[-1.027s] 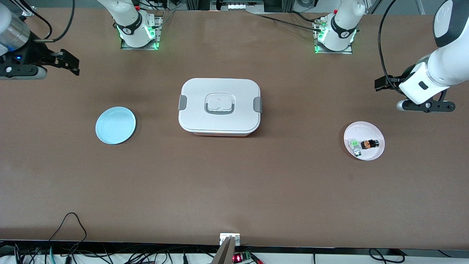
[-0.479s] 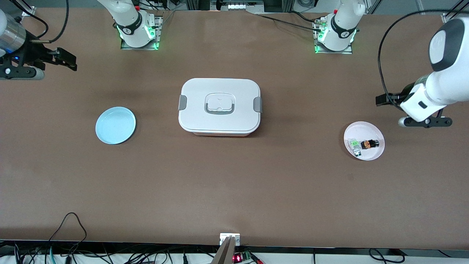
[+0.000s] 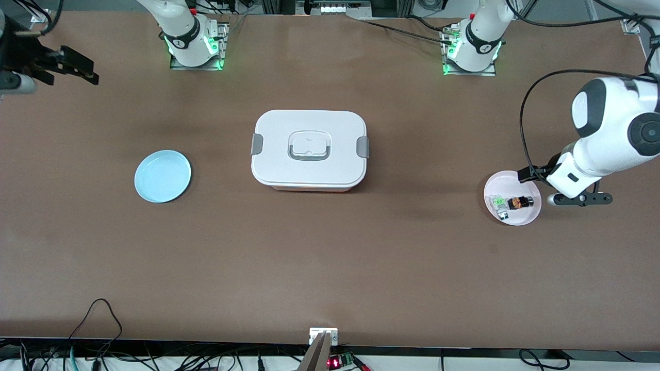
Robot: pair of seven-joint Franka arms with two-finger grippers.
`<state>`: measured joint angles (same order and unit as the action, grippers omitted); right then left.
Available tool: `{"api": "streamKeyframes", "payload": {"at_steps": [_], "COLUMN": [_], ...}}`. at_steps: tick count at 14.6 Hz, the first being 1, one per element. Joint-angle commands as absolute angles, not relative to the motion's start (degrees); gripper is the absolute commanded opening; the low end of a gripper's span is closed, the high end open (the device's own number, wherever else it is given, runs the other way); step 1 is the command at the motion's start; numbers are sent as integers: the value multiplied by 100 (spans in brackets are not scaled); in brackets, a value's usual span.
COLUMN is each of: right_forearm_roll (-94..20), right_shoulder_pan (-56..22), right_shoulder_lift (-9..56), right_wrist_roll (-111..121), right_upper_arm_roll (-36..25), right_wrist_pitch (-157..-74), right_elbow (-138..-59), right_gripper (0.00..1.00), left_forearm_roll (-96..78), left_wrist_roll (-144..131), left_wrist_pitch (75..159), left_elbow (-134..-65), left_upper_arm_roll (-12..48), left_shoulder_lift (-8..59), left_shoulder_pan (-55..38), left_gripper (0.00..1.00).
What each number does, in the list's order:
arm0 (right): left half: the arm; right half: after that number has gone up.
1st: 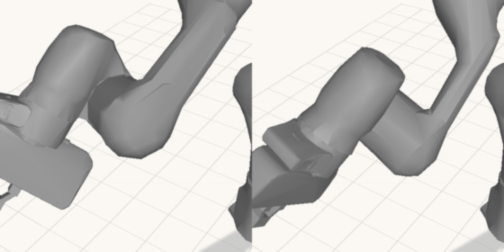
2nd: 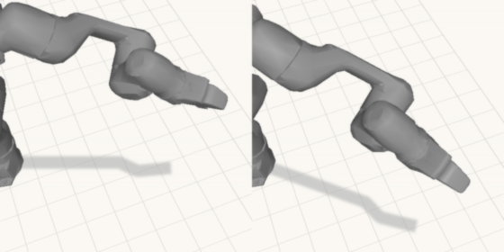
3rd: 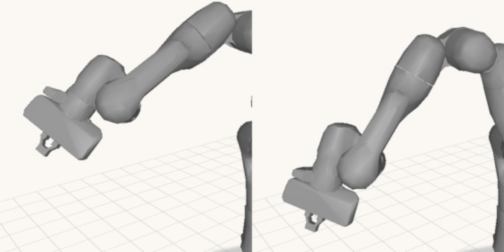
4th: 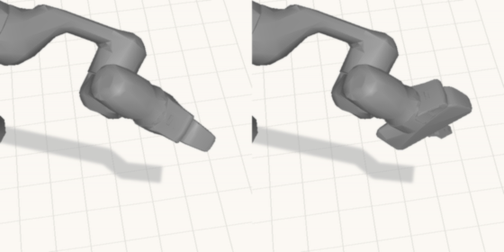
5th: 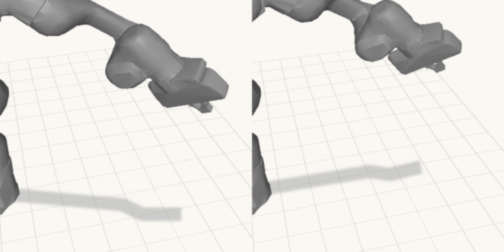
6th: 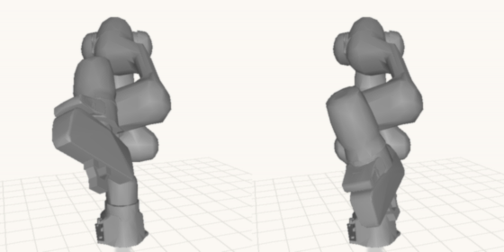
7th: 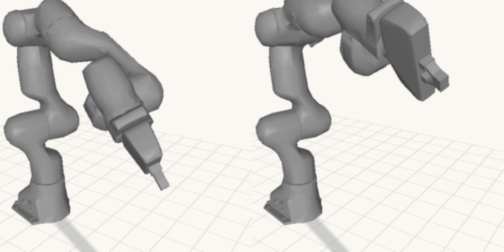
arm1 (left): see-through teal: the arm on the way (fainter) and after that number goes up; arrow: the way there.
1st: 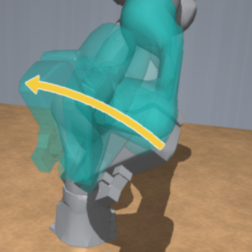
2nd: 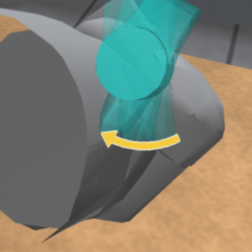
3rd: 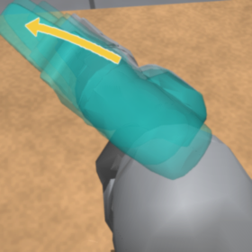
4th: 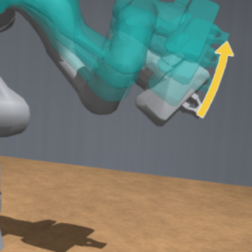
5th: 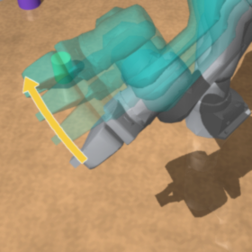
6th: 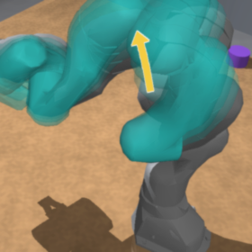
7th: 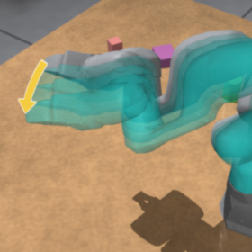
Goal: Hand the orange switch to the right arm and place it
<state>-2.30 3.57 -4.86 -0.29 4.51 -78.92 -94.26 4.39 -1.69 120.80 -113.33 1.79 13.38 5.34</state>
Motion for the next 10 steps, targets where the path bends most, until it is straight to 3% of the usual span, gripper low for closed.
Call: {"api": "streamKeyframes", "payload": {"at_steps": [1,4,10], "right_forearm_roll": [-273,-596,-1904], "right_shoulder_pan": [378,422,640], "right_shoulder_lift": [-150,43,438], "right_wrist_roll": [-35,53,105], "right_upper_arm_roll": [448,396,352], "right_wrist_pitch": [-8084,-8464,-8350], "right_elbow": [-9079,-9044,-9053], "right_gripper": [100,100,100], "left_forearm_roll": [606,615,624], "left_wrist_roll": [-150,-79,308], "left_wrist_pitch": [12654,13348,14466], "left_elbow": [-11470,-11557,-11944], "left_upper_arm_roll": [211,211,211], "left_shoulder_lift": [1624,2047,2311], "left_shoulder_pan": [728,861,1002], "left_gripper": [100,100,100]}}
